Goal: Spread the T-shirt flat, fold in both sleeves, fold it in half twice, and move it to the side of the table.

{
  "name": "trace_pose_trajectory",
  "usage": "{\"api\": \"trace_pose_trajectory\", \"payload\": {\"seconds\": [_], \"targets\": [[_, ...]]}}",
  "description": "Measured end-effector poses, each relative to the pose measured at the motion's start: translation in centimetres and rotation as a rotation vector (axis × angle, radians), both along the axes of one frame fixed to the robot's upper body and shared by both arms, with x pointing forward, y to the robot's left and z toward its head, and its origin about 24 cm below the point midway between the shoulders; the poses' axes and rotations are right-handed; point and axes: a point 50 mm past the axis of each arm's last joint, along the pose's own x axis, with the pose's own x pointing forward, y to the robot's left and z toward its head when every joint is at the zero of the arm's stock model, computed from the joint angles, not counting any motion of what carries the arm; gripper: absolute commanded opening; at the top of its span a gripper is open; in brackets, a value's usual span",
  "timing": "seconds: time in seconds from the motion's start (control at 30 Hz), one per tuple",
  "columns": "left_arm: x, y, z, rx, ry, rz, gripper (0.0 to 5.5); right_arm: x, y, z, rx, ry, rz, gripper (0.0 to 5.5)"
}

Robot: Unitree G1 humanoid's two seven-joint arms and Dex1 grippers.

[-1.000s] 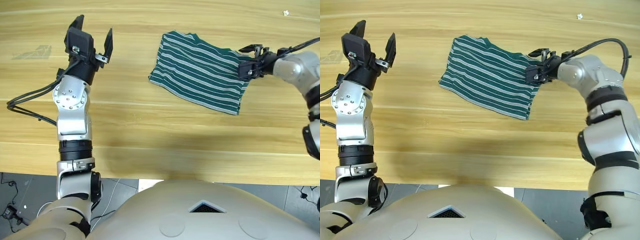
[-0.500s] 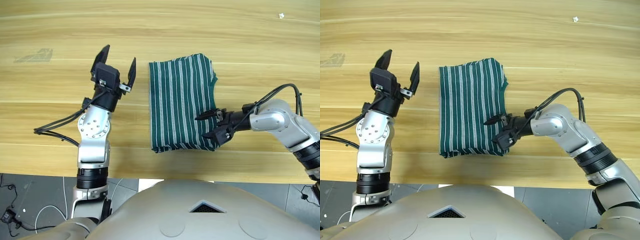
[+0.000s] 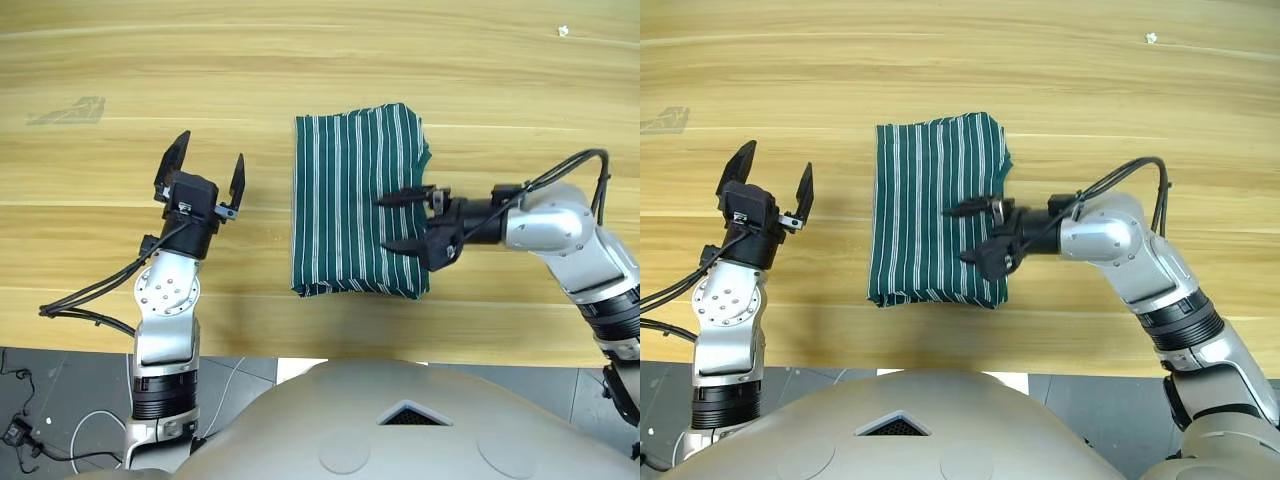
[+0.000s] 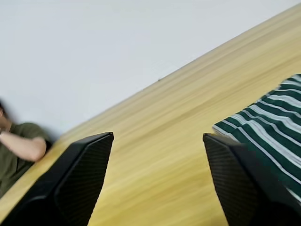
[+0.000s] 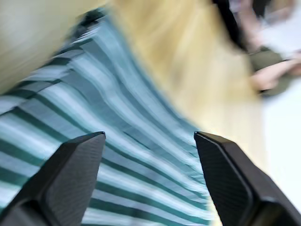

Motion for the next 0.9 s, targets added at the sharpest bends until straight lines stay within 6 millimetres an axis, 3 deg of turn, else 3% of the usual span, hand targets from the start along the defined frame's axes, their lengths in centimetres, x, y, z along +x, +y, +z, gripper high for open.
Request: {"api": "trace_pose_trajectory", "payload": {"seconds": [0.1, 0.23, 0.4, 0.53, 0.7, 0.9], "targets": [[-1.0, 0.1, -0.2, 0.223, 0.0, -0.105, 3.53, 0.4, -1.0, 1.4, 0.113, -0.042, -0.074, 3.51], [-3.6, 0.5, -1.4, 0.561, 0.044, -0.339, 3.53, -1.1, -5.1, -0.7, 0.118, 0.025, -0.19, 3.51], [-5.4, 1.6, -2.5, 0.922, 0.06, -0.579, 3.53, -3.7, -9.9, -2.5, 0.01, 0.029, -0.198, 3.51], [-5.7, 1.0, -2.8, 1.019, 0.019, -0.69, 3.53, -4.9, -10.7, -3.7, -0.073, 0.036, -0.152, 3.51], [-5.3, -0.8, -2.8, 1.053, -0.062, -0.816, 3.53, -5.8, -10.1, -5.5, -0.179, 0.053, -0.049, 3.51], [-5.0, -2.1, -3.4, 1.037, -0.1, -0.906, 3.53, -5.0, -8.7, -7.2, -0.179, 0.053, -0.001, 3.51]]}}
